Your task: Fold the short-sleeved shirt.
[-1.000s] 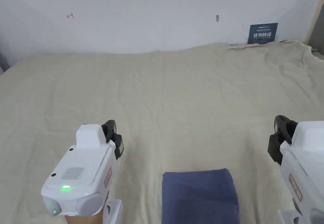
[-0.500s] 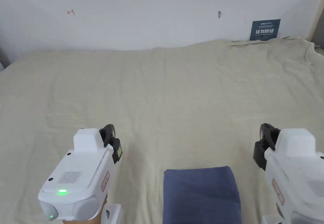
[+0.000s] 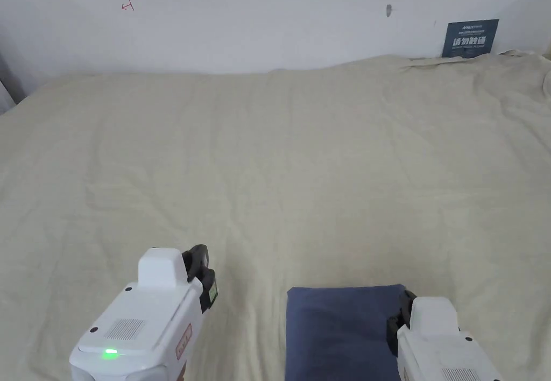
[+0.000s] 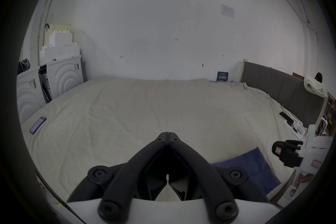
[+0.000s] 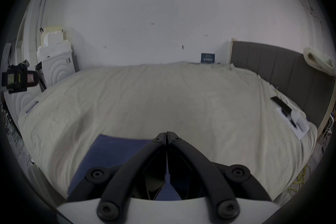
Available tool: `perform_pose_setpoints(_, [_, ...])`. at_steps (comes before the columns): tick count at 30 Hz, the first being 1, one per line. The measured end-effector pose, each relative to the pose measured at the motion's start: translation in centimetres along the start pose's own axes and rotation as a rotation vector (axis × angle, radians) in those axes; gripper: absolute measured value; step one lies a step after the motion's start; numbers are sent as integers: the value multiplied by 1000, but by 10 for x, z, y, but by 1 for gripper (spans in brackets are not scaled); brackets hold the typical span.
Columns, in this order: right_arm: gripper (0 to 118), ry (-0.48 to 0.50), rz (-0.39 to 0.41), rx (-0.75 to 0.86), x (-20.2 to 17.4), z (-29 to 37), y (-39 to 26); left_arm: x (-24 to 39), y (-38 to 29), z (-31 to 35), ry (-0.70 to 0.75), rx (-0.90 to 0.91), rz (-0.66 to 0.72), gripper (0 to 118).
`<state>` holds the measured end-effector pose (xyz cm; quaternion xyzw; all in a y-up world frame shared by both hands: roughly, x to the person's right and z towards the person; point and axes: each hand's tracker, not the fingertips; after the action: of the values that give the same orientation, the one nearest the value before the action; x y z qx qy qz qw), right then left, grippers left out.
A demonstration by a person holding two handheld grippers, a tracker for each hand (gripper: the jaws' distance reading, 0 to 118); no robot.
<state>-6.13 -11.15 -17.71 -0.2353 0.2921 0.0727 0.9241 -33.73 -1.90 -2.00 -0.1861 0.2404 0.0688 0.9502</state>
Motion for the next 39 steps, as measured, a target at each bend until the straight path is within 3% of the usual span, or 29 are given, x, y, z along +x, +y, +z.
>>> perform_pose_setpoints(8, [0, 6, 25, -130, -2, -32, -42, 3, -24, -22, -70, -156, 42, 0])
perform_pose_setpoints(14, [0, -7, 34, -102, -10, -29, -51, 9, -38, -46, -148, -342, 132, 0])
perform_pose_setpoints(17, [0, -10, 27, -95, -10, -28, -52, 15, -44, -60, -198, -456, 179, 18])
perform_pose_setpoints(18, [0, -10, 16, -96, -8, -28, -53, 16, -45, -65, -227, -484, 209, 36])
perform_pose_setpoints(21, [0, -11, 9, -100, -8, -28, -52, 21, -48, -80, -315, -577, 293, 54])
perform_pose_setpoints(24, [0, -9, 12, -103, -6, -29, -52, 26, -52, -96, -407, -655, 337, 97])
perform_pose_setpoints(25, [0, -7, 9, -103, -6, -29, -52, 28, -54, -102, -433, -683, 331, 100])
perform_pose_setpoints(31, [0, -3, 8, -106, -5, -29, -52, 29, -67, -132, -483, -792, 394, 96])
perform_pose_setpoints(35, [0, 2, 11, -108, -3, -29, -53, 29, -72, -146, -550, -845, 438, 68])
perform_pose_setpoints(37, [0, 4, 11, -109, -2, -29, -53, 30, -74, -149, -541, -846, 427, 65])
perform_pose_setpoints(39, [0, 5, 10, -110, -2, -30, -53, 27, -73, -152, -556, -859, 413, 51])
